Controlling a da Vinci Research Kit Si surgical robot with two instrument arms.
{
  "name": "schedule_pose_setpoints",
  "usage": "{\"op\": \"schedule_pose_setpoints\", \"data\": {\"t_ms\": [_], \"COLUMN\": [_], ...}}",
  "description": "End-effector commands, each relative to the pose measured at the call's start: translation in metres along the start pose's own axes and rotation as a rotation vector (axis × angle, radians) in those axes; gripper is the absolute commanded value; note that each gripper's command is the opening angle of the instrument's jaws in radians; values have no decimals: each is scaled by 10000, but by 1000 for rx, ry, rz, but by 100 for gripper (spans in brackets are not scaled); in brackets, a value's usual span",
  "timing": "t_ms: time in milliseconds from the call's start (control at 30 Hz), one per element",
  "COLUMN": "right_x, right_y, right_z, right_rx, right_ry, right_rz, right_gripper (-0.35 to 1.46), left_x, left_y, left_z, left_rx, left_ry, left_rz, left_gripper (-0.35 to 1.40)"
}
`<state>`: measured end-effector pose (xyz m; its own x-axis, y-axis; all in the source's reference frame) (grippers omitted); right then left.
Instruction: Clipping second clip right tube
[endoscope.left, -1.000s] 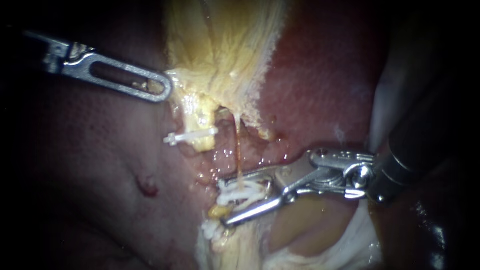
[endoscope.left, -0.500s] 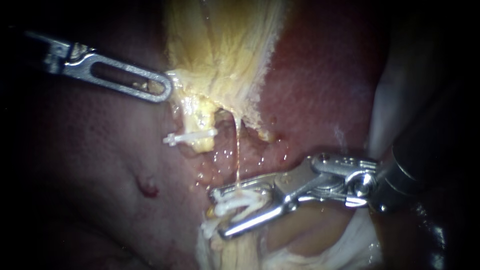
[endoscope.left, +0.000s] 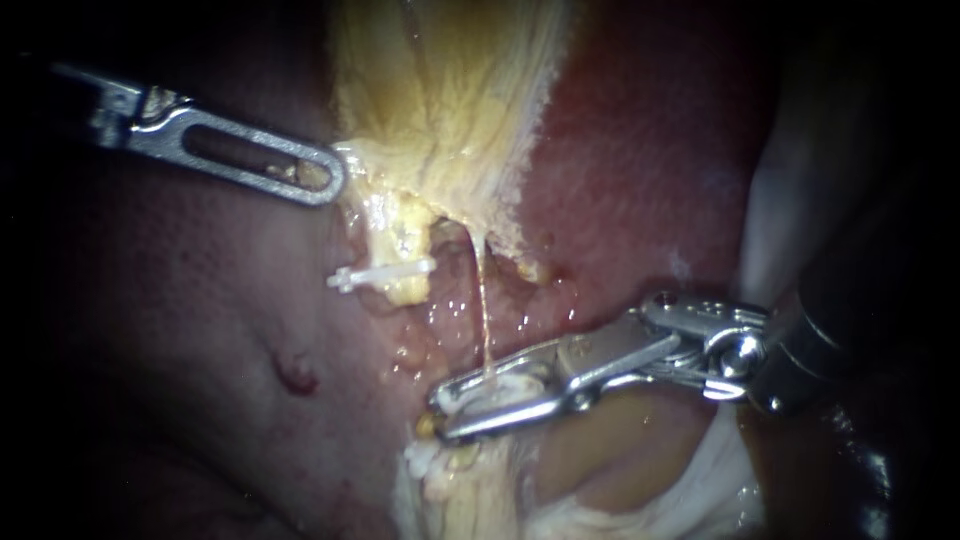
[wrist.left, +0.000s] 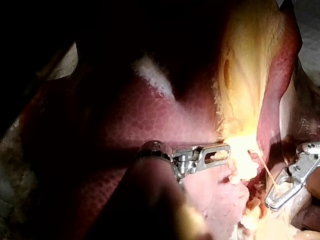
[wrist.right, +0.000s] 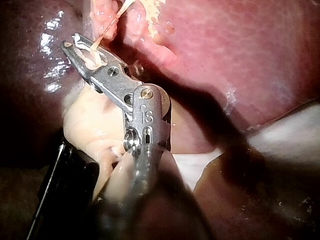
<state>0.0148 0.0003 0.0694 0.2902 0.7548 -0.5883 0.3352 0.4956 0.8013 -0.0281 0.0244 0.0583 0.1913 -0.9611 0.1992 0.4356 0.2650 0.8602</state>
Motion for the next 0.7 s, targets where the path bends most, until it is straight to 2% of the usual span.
{"op": "schedule_pose_setpoints", "data": {"t_ms": [33,233,300,500,700], "right_x": [2,2,1,-1,-2], "right_y": [0,0,1,1,2], "right_z": [0,-3,-5,-8,-8], "right_rx": [1,2,2,2,3], "right_ry": [0,0,2,-24,-25], "right_rz": [-1,0,47,49,48], "right_gripper": [-32,-35,-35,-35,-35], "left_x": [0,0,0,0,0], "left_y": [0,0,0,1,1], "left_z": [0,0,0,-1,-1], "left_rx": [-1,0,0,0,0], "left_ry": [0,0,0,0,0], "left_rz": [0,0,0,0,0], "left_gripper": [-35,-35,-35,-35,-35]}}
